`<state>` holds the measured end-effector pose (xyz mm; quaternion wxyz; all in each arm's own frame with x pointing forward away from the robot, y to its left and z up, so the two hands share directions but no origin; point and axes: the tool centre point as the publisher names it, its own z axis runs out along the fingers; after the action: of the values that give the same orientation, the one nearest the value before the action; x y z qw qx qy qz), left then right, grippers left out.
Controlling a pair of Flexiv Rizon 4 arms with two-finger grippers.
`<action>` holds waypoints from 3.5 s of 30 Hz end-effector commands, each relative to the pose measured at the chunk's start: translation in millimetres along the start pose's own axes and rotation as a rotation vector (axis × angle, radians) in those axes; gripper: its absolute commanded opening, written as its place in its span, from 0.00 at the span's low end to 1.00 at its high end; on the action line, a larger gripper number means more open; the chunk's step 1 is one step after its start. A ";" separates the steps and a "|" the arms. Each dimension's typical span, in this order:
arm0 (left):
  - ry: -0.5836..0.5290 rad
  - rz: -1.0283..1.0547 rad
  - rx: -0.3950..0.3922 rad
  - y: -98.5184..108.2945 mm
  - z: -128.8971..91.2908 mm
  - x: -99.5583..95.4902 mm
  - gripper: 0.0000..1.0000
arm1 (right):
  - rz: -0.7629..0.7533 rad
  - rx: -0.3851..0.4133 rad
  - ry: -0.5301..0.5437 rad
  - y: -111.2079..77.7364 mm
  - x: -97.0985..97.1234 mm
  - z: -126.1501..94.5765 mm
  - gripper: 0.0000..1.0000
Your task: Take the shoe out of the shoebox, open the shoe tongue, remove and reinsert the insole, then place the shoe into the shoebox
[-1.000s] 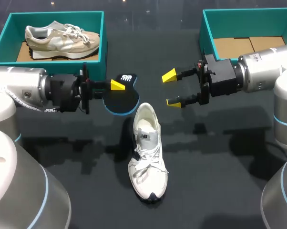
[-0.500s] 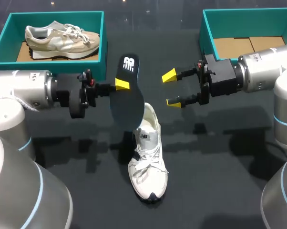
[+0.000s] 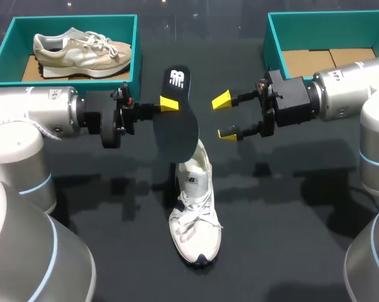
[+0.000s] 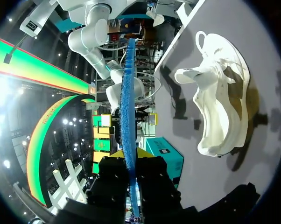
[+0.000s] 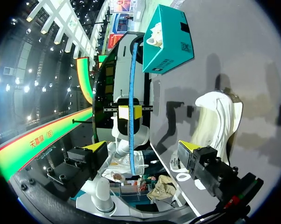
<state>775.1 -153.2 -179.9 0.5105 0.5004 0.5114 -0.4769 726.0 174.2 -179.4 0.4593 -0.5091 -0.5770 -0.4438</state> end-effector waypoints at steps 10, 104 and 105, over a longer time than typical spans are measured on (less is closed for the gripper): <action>0.001 0.012 -0.003 21.7 25.7 6.5 0.00 | 0.000 0.022 0.007 7.1 -6.2 17.5 1.00; 0.138 -0.144 -0.045 20.8 -17.1 21.9 1.00 | -0.042 -0.098 0.018 34.8 -14.5 36.4 0.00; 0.138 -0.144 -0.045 20.8 -17.1 21.9 1.00 | -0.037 -0.117 -0.017 37.9 -15.9 36.7 0.00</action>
<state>795.7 -134.2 -201.1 0.4498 0.4817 0.5905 -0.4658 761.0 208.8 -199.5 0.4293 -0.5144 -0.5607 -0.4866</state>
